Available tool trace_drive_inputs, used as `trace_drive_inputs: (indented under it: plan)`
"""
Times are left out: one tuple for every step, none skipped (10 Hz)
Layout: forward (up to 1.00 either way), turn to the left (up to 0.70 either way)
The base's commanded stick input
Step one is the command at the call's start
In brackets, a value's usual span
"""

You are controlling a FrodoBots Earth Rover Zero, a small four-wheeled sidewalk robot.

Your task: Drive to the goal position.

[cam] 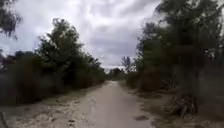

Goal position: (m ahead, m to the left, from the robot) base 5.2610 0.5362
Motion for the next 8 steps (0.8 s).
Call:
trace_drive_inputs:
  plan:
    - [0.85, 0.01]
    - [0.85, 0.04]
    - [0.85, 0.26]
    - [0.85, 0.34]
    - [0.85, 0.32]
    - [0.85, 0.00]
    - [0.85, 0.03]
    - [0.85, 0.17]
